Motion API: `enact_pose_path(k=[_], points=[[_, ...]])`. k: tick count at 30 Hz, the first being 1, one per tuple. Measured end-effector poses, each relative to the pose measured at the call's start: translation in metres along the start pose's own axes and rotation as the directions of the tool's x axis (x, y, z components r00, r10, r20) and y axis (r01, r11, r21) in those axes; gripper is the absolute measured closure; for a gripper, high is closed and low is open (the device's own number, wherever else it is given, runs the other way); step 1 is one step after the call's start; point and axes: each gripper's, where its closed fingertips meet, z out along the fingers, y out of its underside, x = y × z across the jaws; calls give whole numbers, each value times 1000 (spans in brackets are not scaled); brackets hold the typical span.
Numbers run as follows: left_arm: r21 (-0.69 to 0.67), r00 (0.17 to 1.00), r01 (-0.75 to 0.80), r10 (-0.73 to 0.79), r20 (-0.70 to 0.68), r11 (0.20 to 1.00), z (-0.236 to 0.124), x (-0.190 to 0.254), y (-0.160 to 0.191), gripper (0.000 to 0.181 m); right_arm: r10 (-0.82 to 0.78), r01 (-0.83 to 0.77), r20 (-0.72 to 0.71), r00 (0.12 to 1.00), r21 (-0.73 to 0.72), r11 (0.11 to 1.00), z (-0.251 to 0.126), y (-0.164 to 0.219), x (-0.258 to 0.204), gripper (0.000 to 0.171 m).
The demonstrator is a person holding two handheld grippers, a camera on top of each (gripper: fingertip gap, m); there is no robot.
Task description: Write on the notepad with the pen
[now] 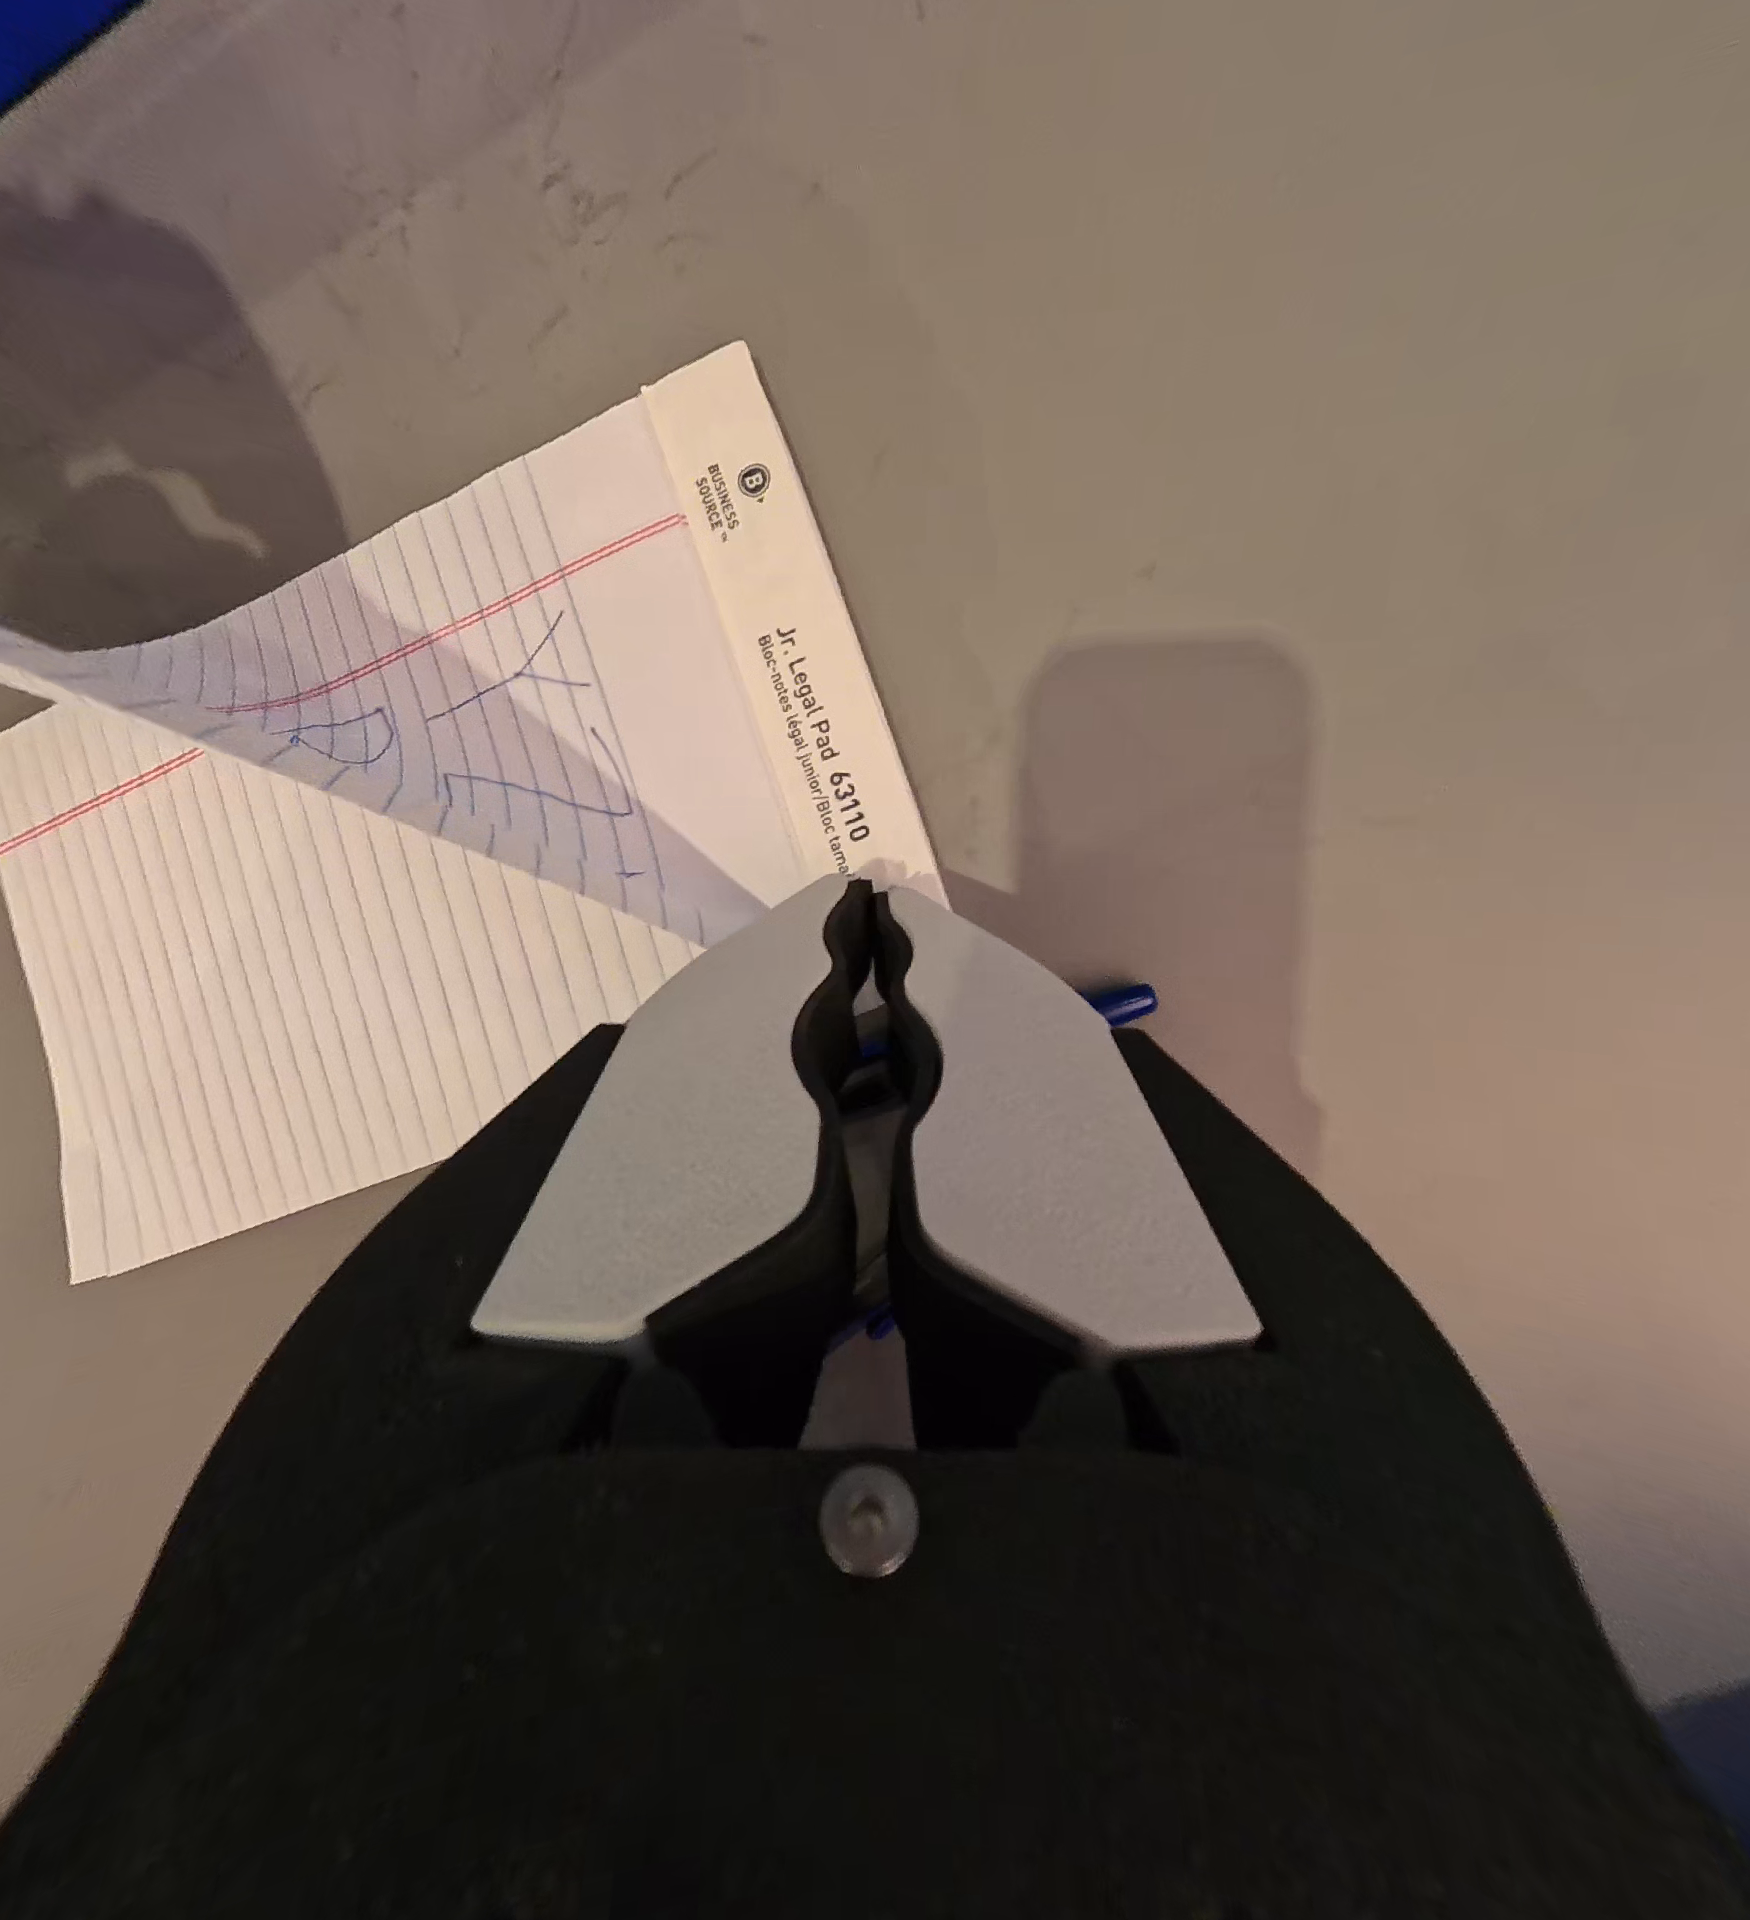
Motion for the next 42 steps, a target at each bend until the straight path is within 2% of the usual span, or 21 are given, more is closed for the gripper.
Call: enact_pose_path(k=[9,12,18,20,23,26,30,42], points=[[-9,1000,22,-23,-16,1000,4,3,6,181,18,-17,33,999,-20,1000,-7,2,-1,171],[-5,999,33,-33,-17,999,5,2,8,181,-6,5,-23,1000,-50,999,-9,8,5,171],[12,1000,28,-28,-10,1000,3,2,5,181,-42,39,-46,998,-67,997,-6,12,8,171],[8,999,30,-29,-18,1000,3,2,4,181,-103,95,-120,987,-74,993,-9,9,15,170],[0,999,30,-30,-24,1000,6,2,6,181,-117,121,-60,991,59,991,-12,-13,0,171],[4,999,38,-38,-23,999,6,2,7,181,-131,129,-62,989,-34,991,-2,2,4,171],[22,999,41,-41,-13,999,3,-1,4,181,-68,68,-21,997,4,998,-2,2,5,171],[31,1000,31,-31,4,999,-2,-2,-2,181,-41,41,8,999,28,999,-2,1,5,171]])
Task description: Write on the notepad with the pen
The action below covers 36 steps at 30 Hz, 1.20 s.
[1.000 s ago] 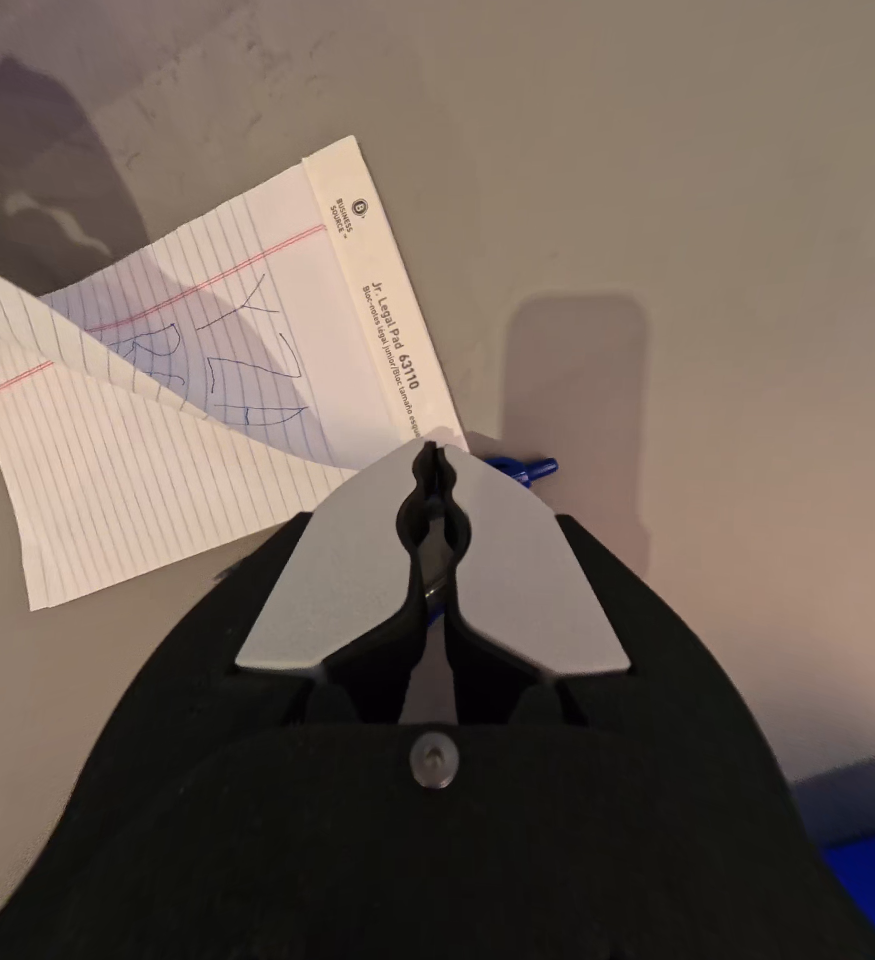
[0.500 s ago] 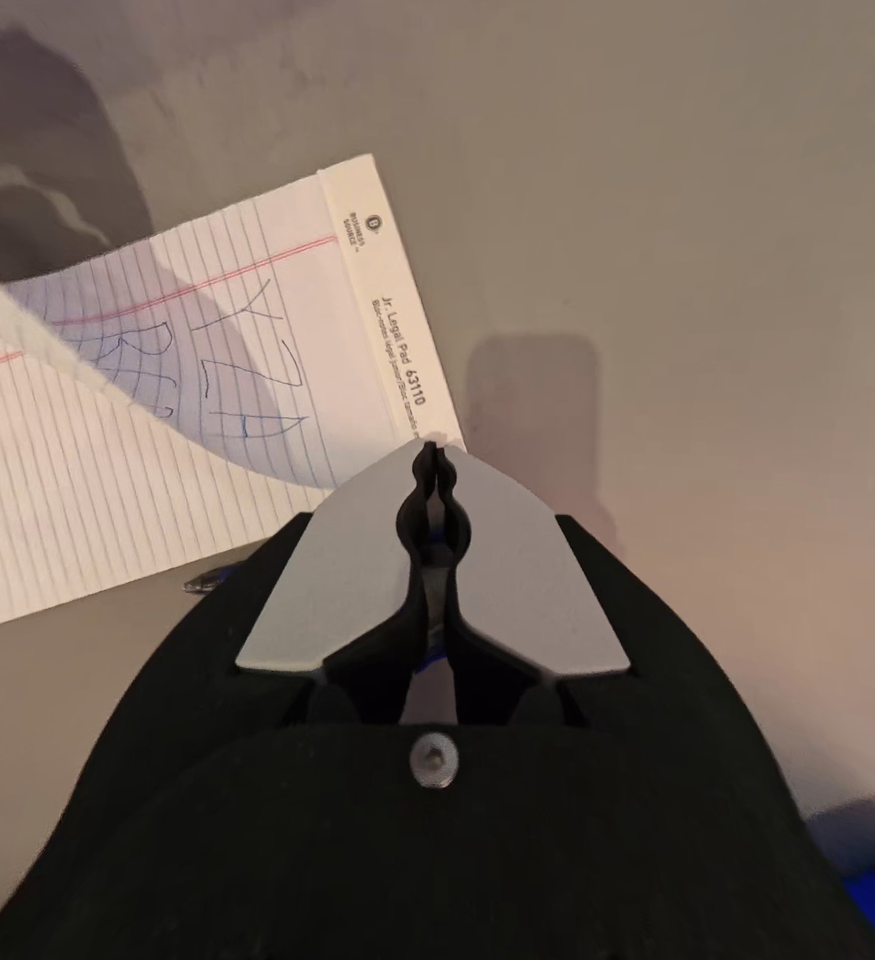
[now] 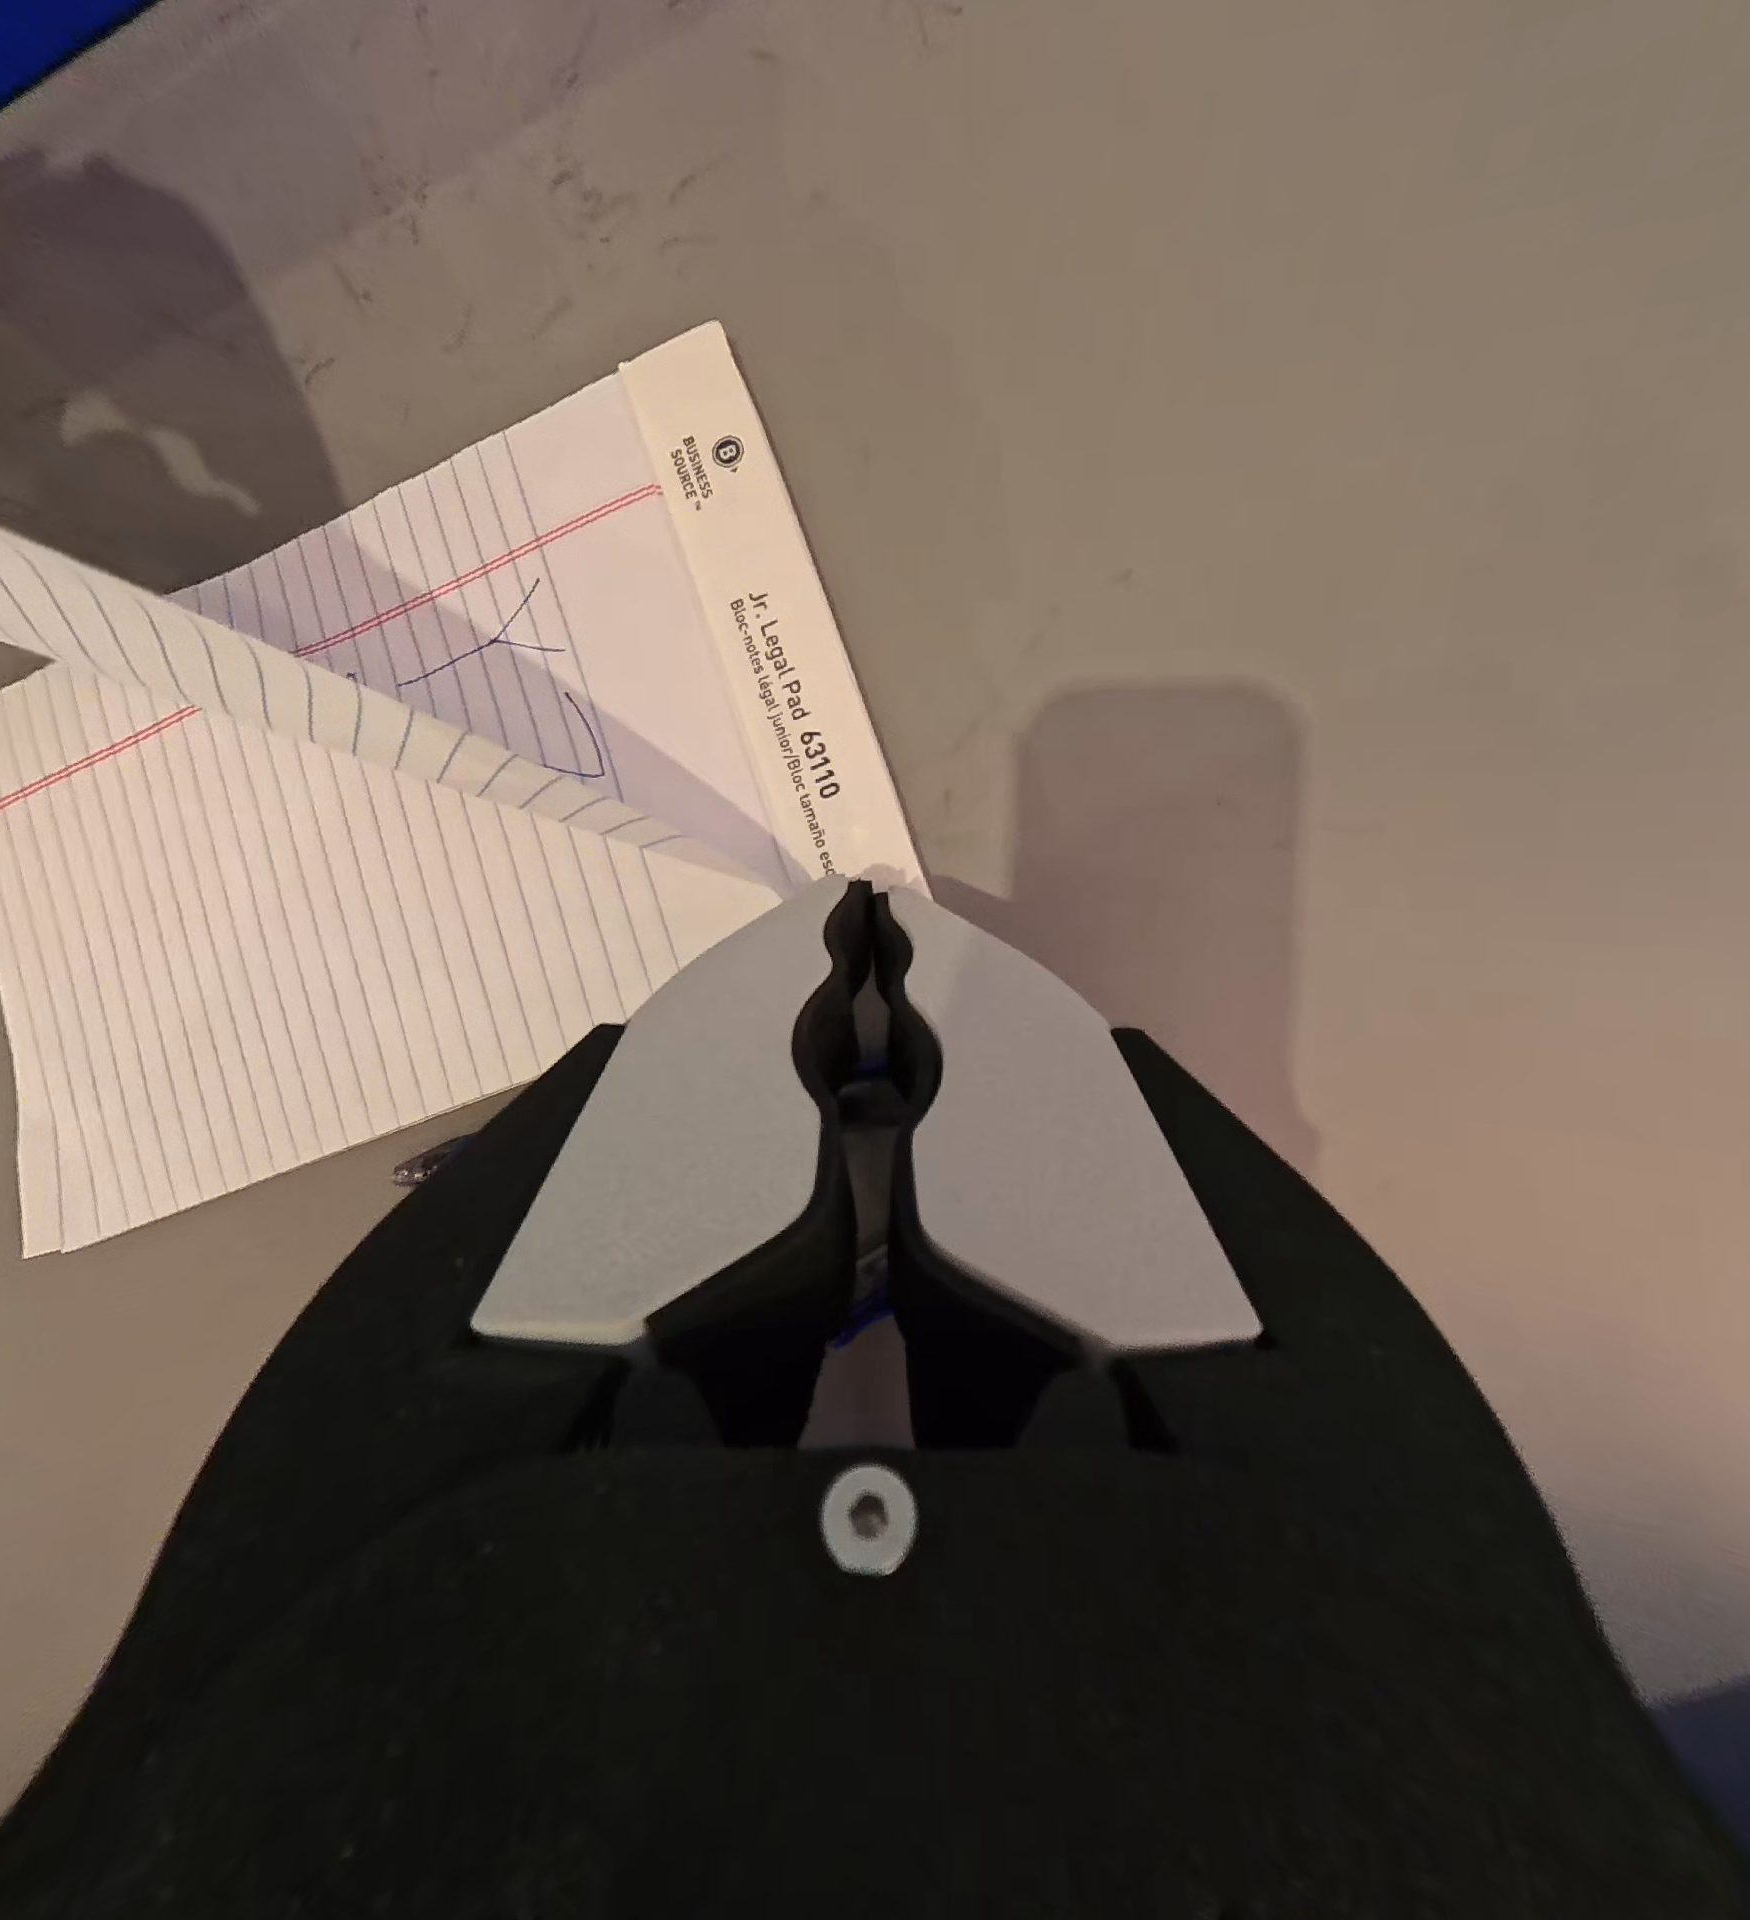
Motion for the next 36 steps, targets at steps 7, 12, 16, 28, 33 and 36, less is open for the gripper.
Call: enact_pose_path(k=[7,12,16,28,33,36], points=[[6,1000,-5,5,22,1000,-4,-3,-2,181,7,-7,9,1000,-4,1000,0,0,0,171],[10,999,13,-14,29,1000,-7,-8,-2,181,7,-7,9,1000,-4,1000,0,-1,0,171],[19,999,17,-18,47,1000,-12,-13,-5,181,7,-7,8,1000,-5,1000,0,-1,0,171],[39,992,58,-62,110,998,-31,-32,-6,181,9,-9,3,1000,-9,1000,0,-1,1,171],[55,987,73,-80,141,996,-41,-40,-6,181,9,-9,1,1000,-10,1000,0,-1,1,171],[65,983,80,-89,161,995,-47,-46,-6,181,9,-9,1,1000,-10,1000,0,-1,1,171]])
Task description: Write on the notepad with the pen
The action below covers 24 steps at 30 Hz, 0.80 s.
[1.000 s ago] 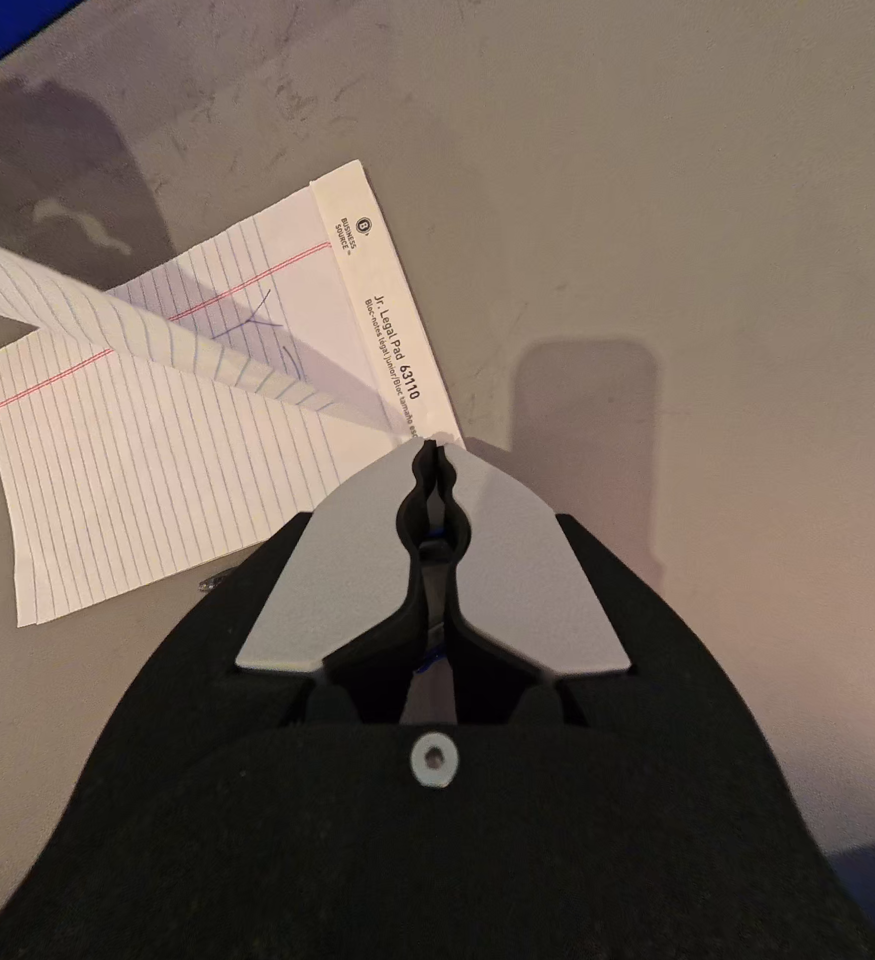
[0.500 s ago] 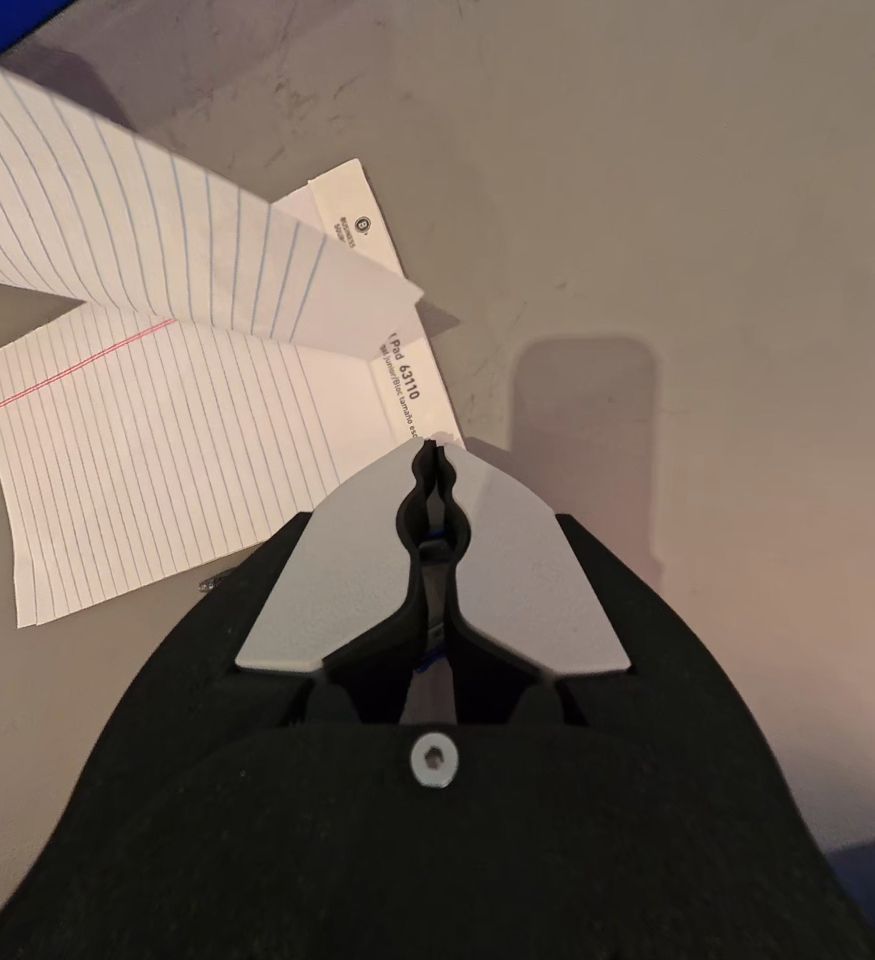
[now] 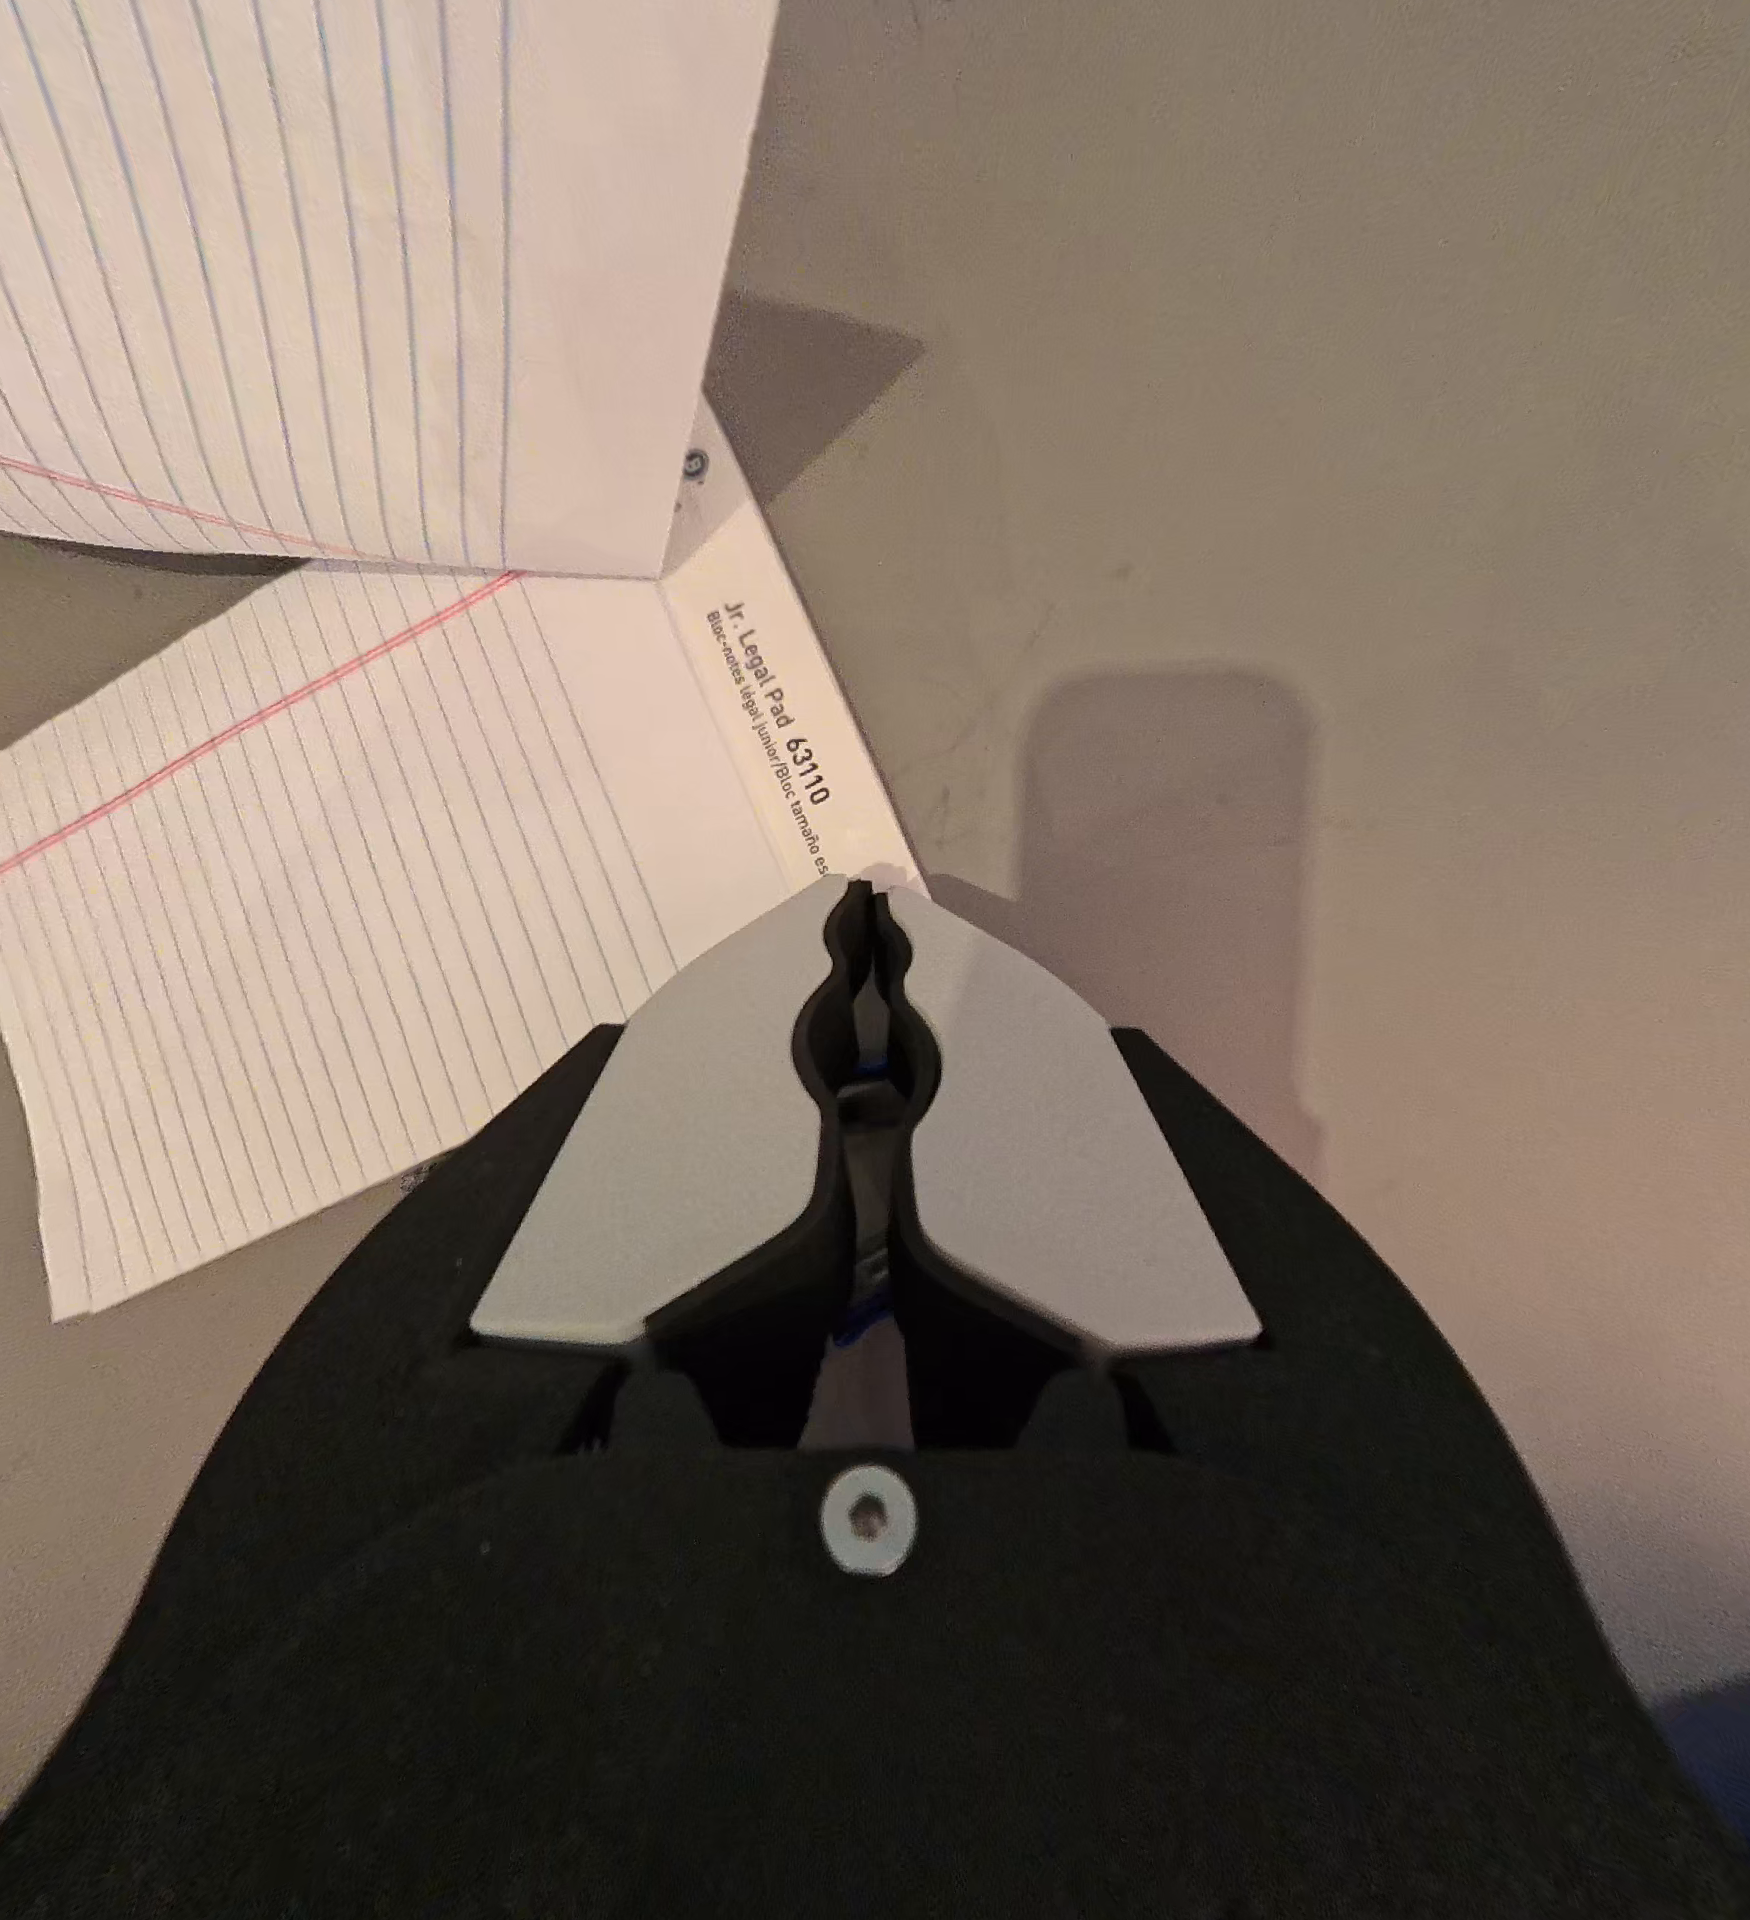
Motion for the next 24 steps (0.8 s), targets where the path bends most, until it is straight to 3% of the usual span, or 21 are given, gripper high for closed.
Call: enact_pose_path(k=[24], points=[[27,993,-4,0,114,1000,-53,-43,-16,181,17,-17,-4,1000,3,1000,1,0,2,171]])
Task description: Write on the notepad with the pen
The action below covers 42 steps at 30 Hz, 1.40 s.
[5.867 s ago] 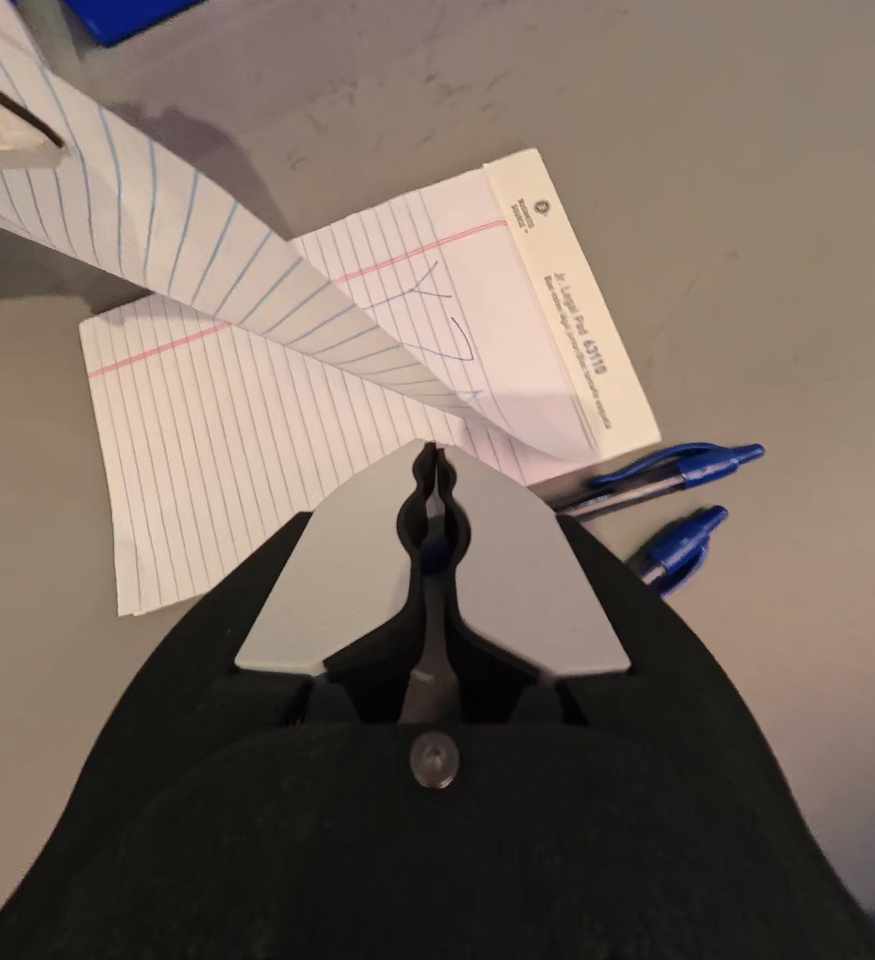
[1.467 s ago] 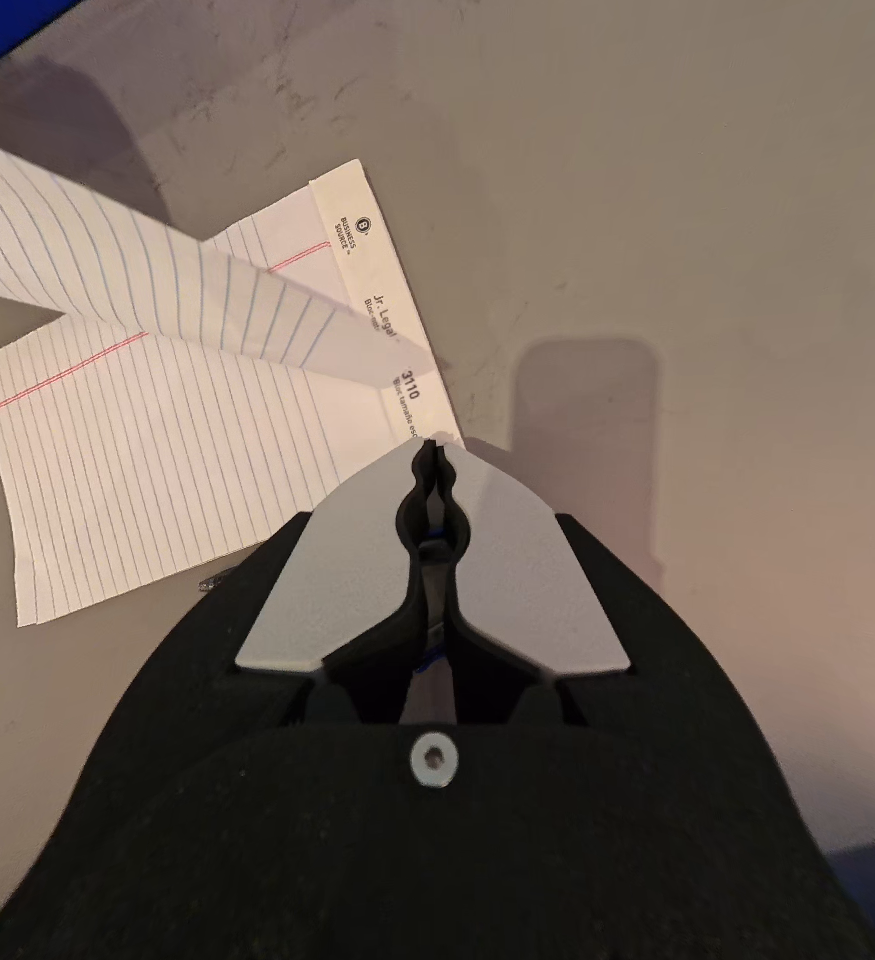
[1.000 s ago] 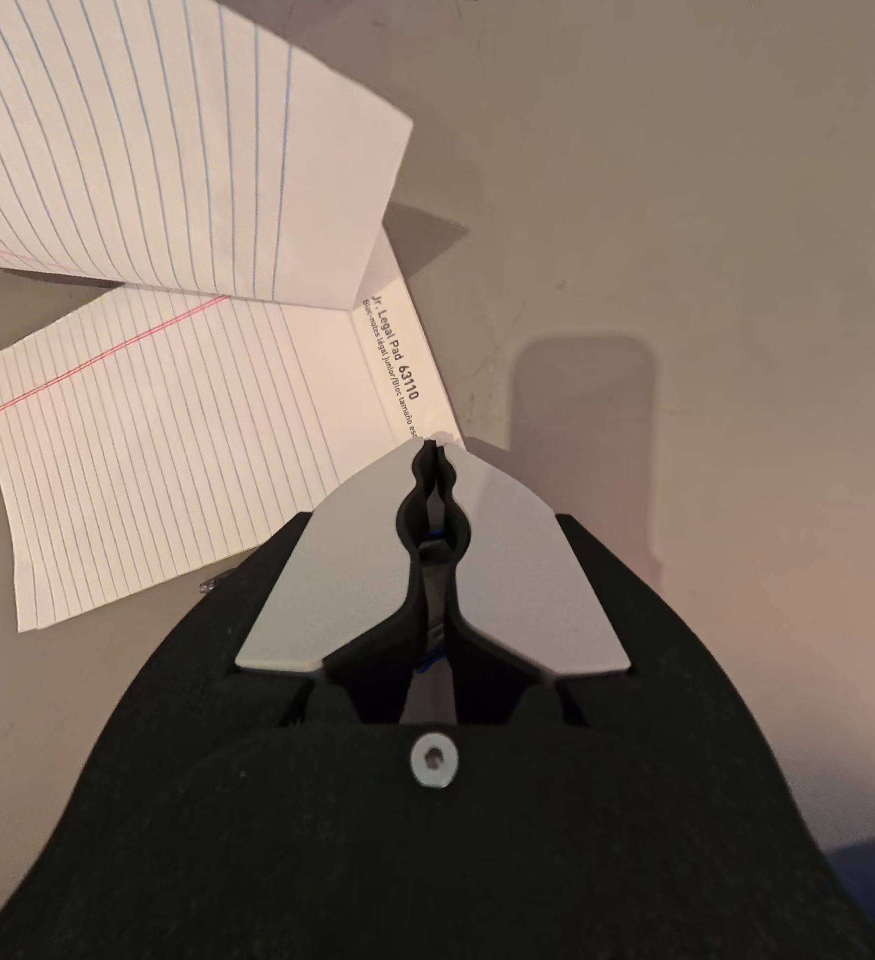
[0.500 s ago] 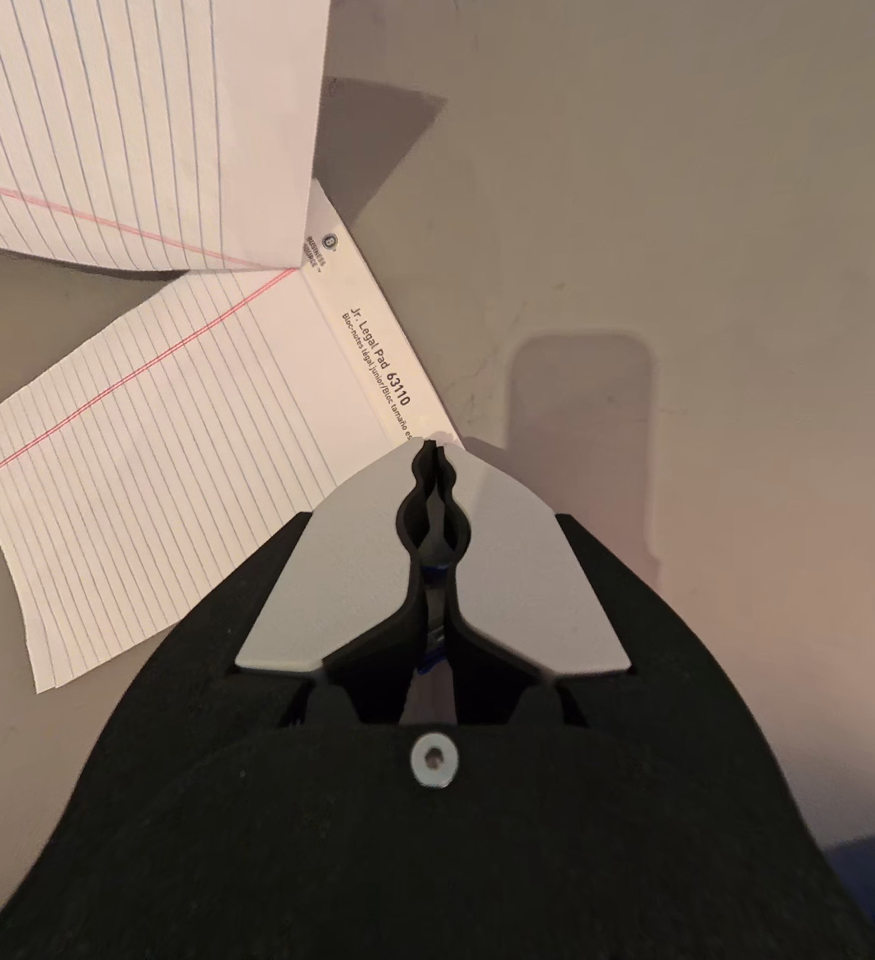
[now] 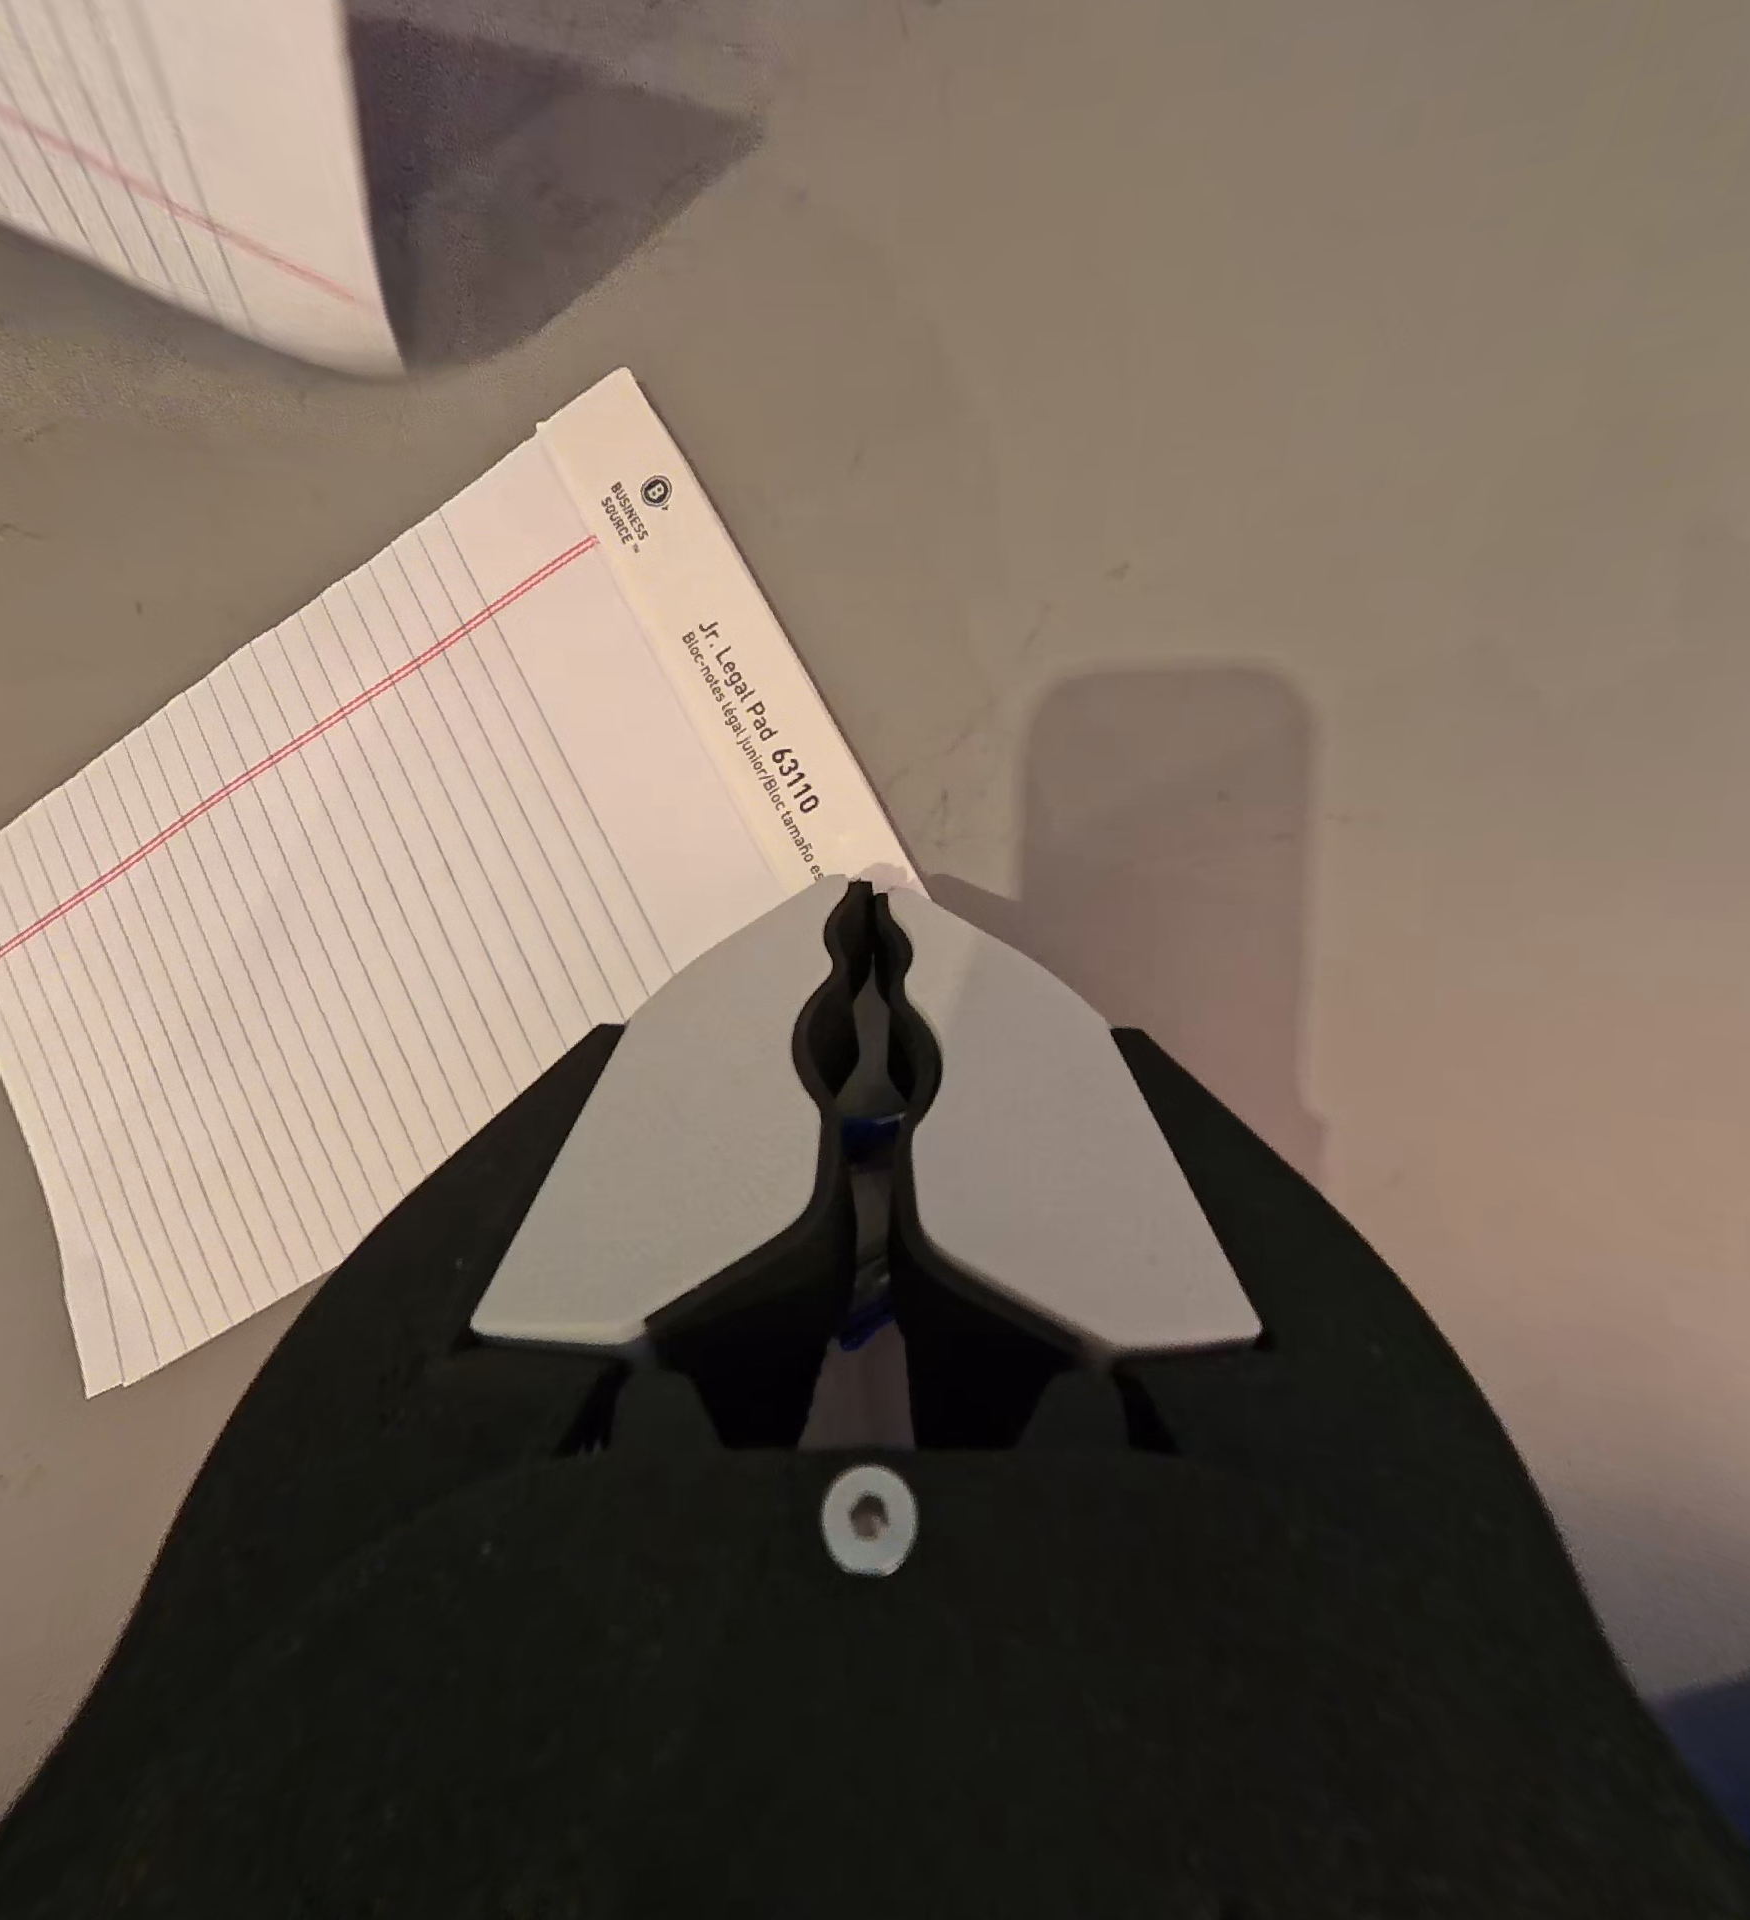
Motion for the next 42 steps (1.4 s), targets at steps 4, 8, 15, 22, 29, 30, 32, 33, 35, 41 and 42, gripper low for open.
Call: enact_pose_path(k=[4,8,15,22,29,30,32,33,35,41,42], points=[[9,998,-57,57,-4,998,-16,7,-17,181,14,-14,-5,1000,2,1000,0,0,0,171],[-60,987,-159,159,1,985,-17,21,-16,181,44,-45,16,999,99,994,-15,-20,-20,161],[-71,986,-145,139,-87,987,-11,56,-8,181,308,-554,649,696,212,805,-66,-67,-145,124],[-37,970,-196,188,-153,980,10,122,21,181,608,-792,611,507,51,608,-52,-51,-152,108],[-39,964,-204,193,-183,978,31,155,42,181,743,-875,548,385,-41,483,-40,-33,-137,117],[-40,963,-198,186,-195,979,33,159,45,181,750,-876,539,383,-46,481,-39,-31,-137,121],[-44,962,-198,186,-202,979,37,165,49,181,757,-876,538,372,-66,477,-39,-29,-141,135],[-39,960,-196,184,-209,980,39,168,50,181,760,-872,531,374,-78,484,-38,-27,-145,141],[-28,957,-183,172,-232,983,41,176,50,181,774,-852,494,396,-118,510,-33,-17,-152,146],[-8,951,-132,124,-283,991,42,194,47,173,765,-820,446,465,-110,562,-31,-3,-153,171],[0,949,-111,106,-297,994,40,199,46,168,755,-804,432,494,-103,586,-33,-1,-153,171]])
